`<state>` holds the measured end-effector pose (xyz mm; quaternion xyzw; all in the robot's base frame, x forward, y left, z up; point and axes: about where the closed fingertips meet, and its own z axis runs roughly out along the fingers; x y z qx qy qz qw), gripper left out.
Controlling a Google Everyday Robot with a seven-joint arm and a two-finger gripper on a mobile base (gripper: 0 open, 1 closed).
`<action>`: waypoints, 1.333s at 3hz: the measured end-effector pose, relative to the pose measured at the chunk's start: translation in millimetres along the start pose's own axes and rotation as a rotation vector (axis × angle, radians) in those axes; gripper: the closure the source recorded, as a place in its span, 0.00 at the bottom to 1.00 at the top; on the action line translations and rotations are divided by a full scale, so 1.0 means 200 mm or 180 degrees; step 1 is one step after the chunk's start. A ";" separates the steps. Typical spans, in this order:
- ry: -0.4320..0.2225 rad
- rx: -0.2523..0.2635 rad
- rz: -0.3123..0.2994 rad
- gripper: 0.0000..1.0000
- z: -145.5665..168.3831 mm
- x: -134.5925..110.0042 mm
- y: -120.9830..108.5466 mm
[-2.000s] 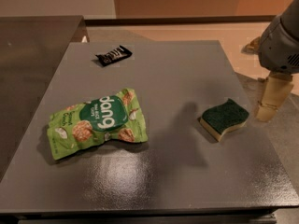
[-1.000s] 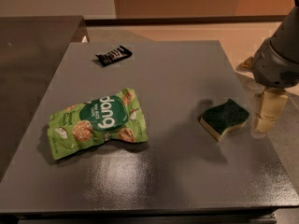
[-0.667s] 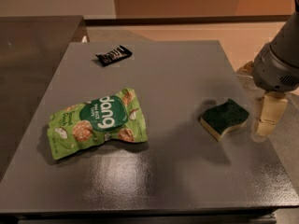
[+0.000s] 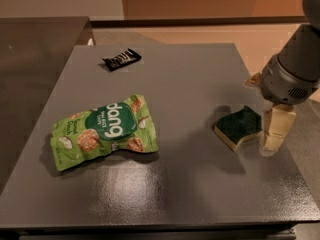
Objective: Pick sponge
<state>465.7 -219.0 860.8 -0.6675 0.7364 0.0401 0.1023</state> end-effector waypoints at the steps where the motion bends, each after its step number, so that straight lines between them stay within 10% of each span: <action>1: -0.0016 -0.0028 -0.0009 0.00 0.03 -0.02 -0.01; 4: -0.0009 -0.0098 -0.0016 0.64 0.09 -0.03 -0.01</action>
Offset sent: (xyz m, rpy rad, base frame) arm 0.0054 0.0098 -0.0185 0.0093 0.0385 0.0102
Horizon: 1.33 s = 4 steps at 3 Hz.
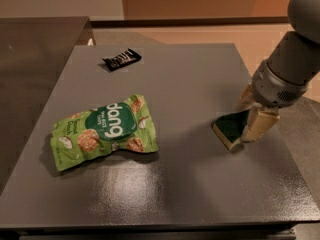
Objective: Pick sponge
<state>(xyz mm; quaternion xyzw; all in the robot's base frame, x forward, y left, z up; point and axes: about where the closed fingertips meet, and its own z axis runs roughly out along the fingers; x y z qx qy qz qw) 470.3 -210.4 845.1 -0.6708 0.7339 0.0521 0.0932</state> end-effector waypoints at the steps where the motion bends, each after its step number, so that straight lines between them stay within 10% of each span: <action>1: -0.0034 0.0032 -0.0024 0.87 -0.04 -0.04 0.00; 4: -0.0366 0.0429 -0.0386 1.00 -0.51 -0.47 0.01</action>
Offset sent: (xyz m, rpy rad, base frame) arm 0.0036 0.0369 0.0779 0.0817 -0.1022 0.0255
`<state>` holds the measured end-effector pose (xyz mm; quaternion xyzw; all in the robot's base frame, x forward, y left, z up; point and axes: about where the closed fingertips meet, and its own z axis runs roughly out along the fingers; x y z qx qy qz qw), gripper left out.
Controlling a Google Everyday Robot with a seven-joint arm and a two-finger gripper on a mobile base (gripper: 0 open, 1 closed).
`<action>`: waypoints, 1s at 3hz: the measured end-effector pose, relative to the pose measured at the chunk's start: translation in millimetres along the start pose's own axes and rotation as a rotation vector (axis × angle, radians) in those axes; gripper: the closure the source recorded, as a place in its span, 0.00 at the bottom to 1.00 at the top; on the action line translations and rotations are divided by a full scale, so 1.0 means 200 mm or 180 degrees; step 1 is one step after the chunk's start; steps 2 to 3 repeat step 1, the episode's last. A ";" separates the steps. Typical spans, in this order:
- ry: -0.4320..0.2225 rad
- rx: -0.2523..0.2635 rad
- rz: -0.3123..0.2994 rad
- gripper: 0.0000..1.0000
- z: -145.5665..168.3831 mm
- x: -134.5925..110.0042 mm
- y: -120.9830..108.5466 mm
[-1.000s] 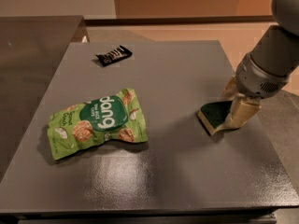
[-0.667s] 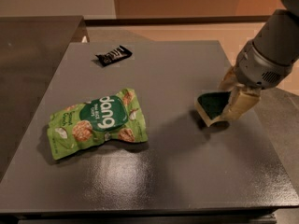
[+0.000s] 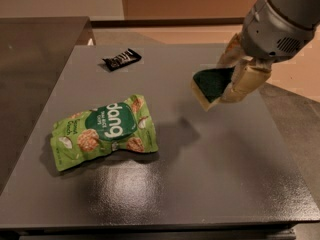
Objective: Pick sponge
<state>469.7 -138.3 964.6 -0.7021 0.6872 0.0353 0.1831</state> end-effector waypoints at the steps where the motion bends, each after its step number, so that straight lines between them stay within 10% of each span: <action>1: 0.0000 0.0000 0.0000 1.00 0.00 0.00 0.00; 3: 0.0000 0.0000 0.0000 1.00 0.00 0.00 0.00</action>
Offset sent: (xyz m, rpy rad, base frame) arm 0.0000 0.0000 0.0000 0.0000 0.0000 0.0000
